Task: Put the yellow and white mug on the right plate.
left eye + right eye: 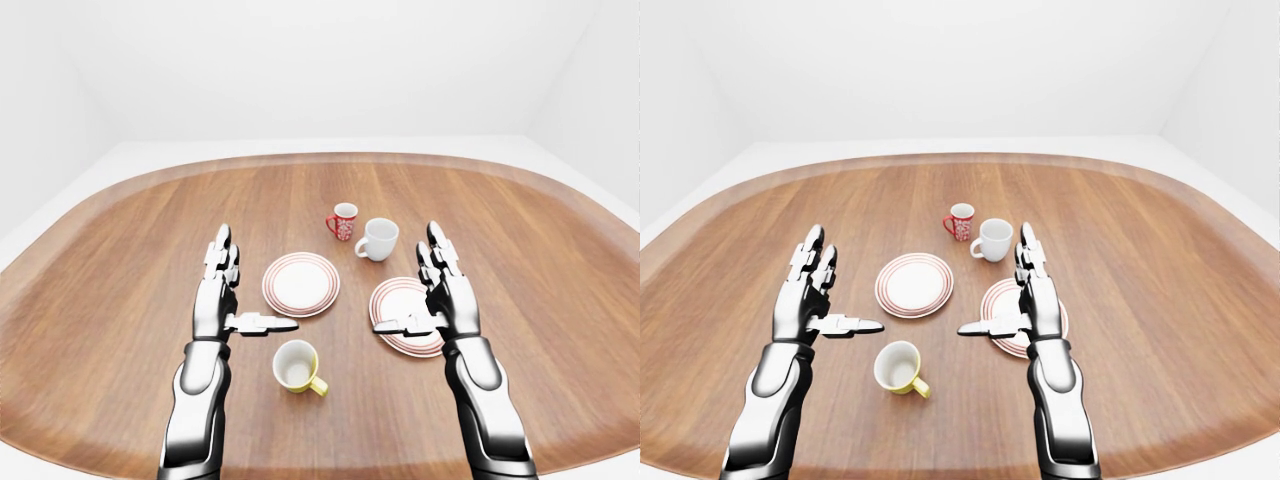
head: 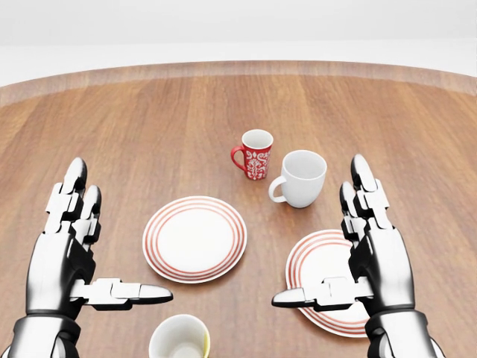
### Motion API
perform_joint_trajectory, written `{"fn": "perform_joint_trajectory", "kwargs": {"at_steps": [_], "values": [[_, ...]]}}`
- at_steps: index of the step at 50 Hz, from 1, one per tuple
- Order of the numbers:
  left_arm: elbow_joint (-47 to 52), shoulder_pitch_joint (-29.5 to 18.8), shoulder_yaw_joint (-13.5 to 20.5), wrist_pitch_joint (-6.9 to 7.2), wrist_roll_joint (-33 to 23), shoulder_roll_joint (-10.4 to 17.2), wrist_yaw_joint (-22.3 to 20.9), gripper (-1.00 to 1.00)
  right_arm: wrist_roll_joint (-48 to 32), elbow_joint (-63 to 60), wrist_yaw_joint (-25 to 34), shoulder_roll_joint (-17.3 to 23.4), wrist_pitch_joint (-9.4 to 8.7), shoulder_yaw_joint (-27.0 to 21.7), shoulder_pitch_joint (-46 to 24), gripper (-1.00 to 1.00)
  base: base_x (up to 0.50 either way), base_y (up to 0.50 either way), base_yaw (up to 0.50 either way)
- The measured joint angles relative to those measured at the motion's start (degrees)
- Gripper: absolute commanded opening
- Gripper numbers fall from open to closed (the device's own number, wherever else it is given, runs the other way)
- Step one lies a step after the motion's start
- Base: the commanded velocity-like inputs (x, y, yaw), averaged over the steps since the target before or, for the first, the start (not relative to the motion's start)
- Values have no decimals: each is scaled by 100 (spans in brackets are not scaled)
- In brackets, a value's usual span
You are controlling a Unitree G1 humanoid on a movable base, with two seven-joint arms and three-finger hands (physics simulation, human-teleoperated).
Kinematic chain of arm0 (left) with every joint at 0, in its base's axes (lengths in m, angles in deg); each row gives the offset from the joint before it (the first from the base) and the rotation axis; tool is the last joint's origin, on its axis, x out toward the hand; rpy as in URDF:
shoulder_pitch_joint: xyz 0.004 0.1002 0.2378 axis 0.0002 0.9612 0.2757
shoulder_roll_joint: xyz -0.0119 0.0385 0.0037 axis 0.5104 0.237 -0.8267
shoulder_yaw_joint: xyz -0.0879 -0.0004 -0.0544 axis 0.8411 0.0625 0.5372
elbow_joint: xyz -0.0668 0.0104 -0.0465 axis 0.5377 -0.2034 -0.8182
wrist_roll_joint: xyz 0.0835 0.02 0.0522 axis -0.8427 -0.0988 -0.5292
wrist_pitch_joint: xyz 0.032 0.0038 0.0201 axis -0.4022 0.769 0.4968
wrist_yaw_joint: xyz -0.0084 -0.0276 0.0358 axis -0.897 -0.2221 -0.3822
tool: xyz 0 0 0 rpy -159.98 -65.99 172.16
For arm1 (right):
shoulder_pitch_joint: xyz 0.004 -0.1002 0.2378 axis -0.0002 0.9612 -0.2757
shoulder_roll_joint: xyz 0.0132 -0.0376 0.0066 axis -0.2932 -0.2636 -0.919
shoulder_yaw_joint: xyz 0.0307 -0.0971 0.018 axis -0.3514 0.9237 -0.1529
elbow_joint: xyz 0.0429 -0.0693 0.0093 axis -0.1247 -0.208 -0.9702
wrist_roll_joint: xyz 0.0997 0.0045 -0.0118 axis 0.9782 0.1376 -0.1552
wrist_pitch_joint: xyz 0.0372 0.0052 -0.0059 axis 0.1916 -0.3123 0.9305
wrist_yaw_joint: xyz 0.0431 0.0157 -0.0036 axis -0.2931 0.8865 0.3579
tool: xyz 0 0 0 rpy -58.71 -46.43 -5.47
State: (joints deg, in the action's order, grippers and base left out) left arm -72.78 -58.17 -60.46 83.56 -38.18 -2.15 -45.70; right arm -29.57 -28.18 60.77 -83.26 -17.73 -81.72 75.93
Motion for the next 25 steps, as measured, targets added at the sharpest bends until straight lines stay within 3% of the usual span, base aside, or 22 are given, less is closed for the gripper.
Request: {"fn": "perform_joint_trajectory", "kwargs": {"at_steps": [3,10,25], "values": [[-4,0,4,0,-1,2,0,100,-19,4,-5,-3,0,6,4,100,0,0,0],[-33,-8,23,0,-3,48,3,100,-31,14,-10,-47,0,20,9,100,0,-46,0],[-80,-22,26,0,3,17,2,100,-108,40,-49,-10,0,29,19,100,0,0,0]]}}
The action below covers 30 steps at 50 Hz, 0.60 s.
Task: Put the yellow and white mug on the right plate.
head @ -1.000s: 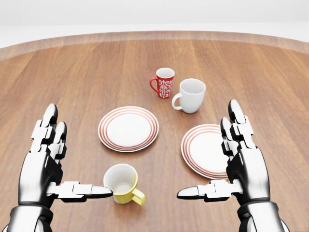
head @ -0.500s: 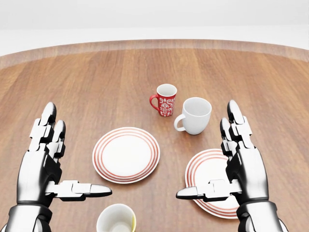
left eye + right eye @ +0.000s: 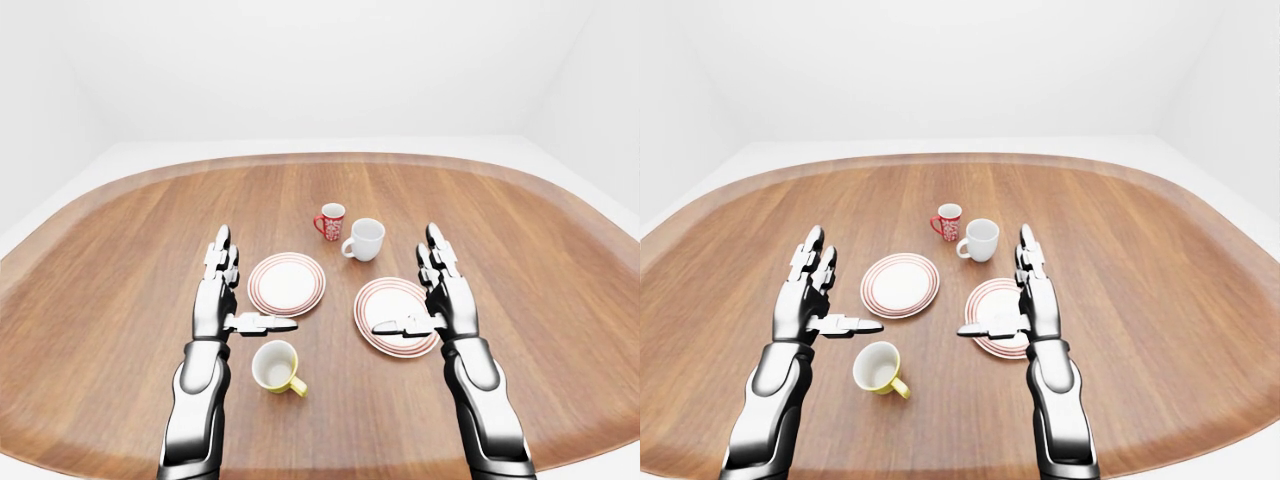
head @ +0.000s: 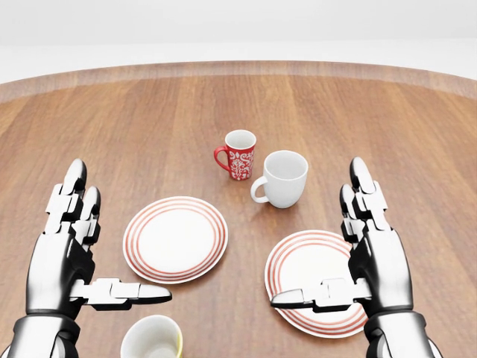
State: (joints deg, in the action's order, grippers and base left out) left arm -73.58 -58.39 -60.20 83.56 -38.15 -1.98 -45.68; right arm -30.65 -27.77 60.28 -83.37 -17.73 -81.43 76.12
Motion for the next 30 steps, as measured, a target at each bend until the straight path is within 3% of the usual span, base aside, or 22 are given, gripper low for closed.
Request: {"fn": "perform_joint_trajectory", "kwargs": {"at_steps": [14,25,30], "values": [[-49,-171,188,0,31,132,-76,100,-315,337,-27,8,0,127,-74,100,0,0,0],[-238,-572,666,0,76,523,-291,100,-1038,609,-14,5,0,431,-458,100,0,0,0],[-403,-820,1009,0,167,832,-393,100,-1755,818,65,-66,0,696,-991,100,0,0,0]]}}
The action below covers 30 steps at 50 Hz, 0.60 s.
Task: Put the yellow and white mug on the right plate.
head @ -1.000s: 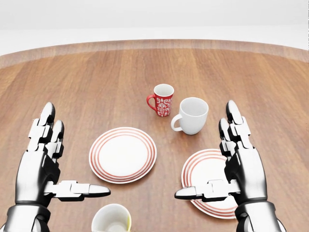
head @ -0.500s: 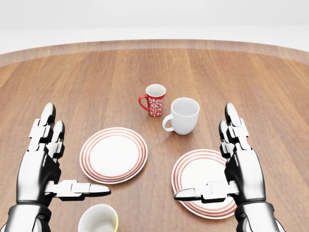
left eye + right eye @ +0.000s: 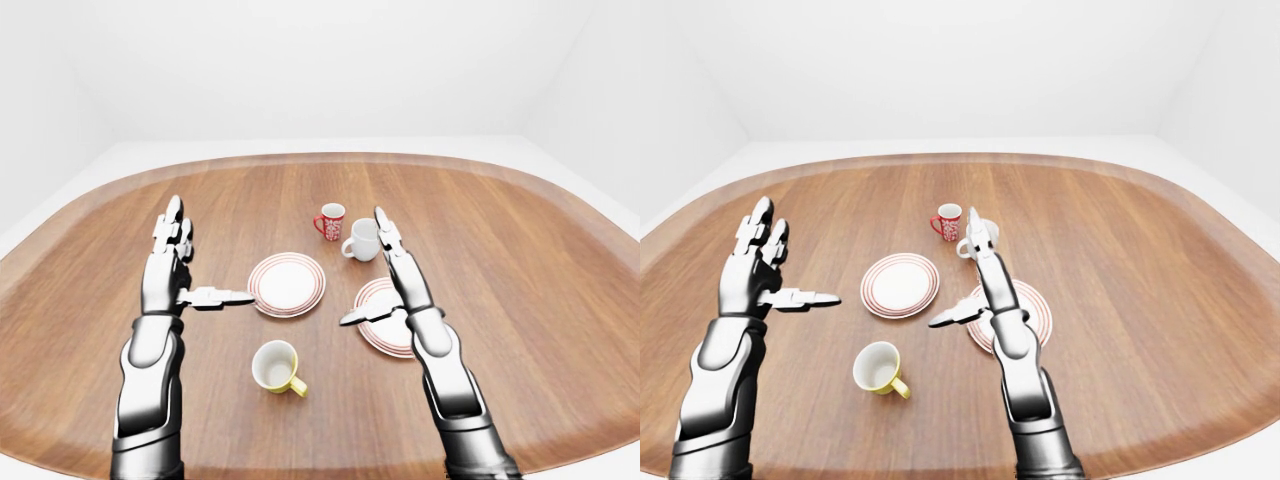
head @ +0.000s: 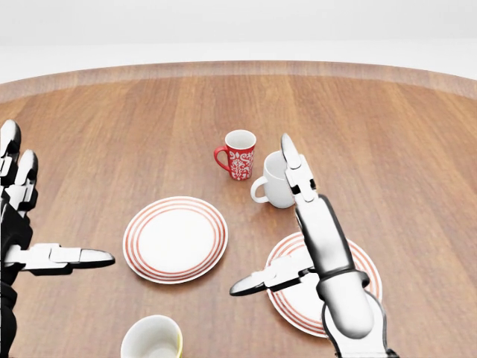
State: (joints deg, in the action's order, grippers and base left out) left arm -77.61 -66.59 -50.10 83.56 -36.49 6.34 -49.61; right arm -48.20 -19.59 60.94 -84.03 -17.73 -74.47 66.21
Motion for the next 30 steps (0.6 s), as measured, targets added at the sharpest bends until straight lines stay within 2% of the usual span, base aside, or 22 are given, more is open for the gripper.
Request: {"fn": "perform_joint_trajectory", "kwargs": {"at_steps": [5,12,30], "values": [[-225,-230,306,0,107,323,-39,100,-802,217,183,-195,0,260,-613,100,0,0,0],[-414,-414,558,0,221,608,-60,100,-1591,433,383,-428,0,457,-1103,100,0,0,0],[-674,-626,852,0,406,973,-43,100,-2946,750,518,-806,0,810,-1453,100,0,0,0]]}}
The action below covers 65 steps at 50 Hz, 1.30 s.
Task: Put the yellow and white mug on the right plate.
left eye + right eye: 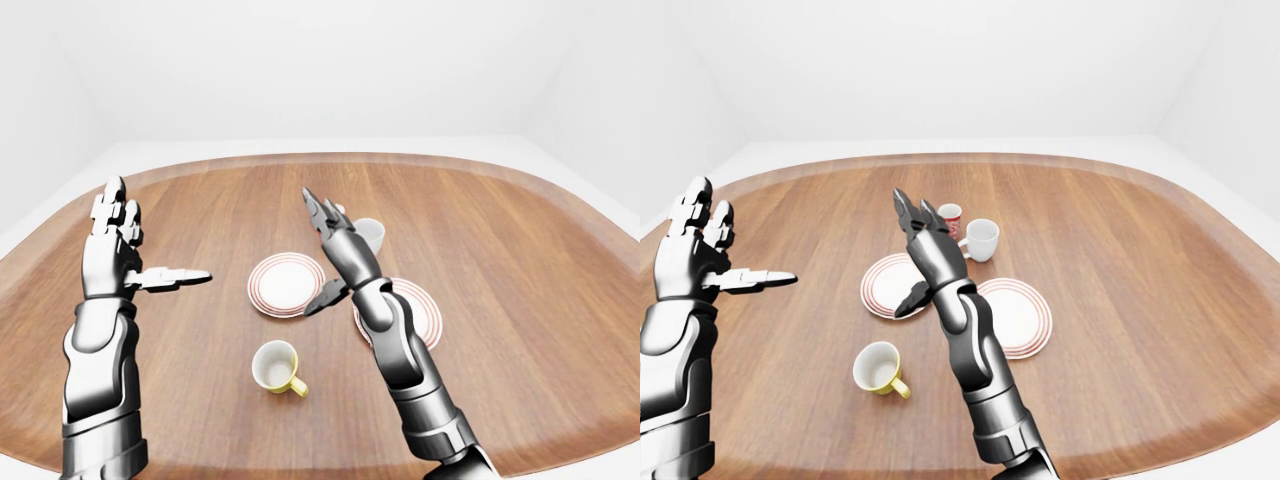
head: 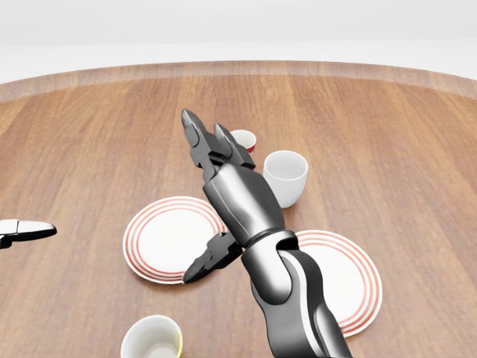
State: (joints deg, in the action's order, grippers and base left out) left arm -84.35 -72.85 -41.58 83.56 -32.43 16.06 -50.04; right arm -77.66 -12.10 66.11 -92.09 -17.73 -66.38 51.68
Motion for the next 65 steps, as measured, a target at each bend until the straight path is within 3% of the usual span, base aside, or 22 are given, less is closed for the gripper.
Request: {"fn": "perform_joint_trajectory", "kwargs": {"at_steps": [24,49,65], "values": [[-201,-137,207,0,184,282,72,100,-1166,541,-276,-278,0,391,251,100,0,0,0],[-284,-186,321,0,294,429,102,100,-1665,1158,-275,-595,0,490,-100,100,0,0,0],[-418,-220,352,0,339,507,128,100,-2079,965,-235,-767,0,870,291,100,0,0,0]]}}
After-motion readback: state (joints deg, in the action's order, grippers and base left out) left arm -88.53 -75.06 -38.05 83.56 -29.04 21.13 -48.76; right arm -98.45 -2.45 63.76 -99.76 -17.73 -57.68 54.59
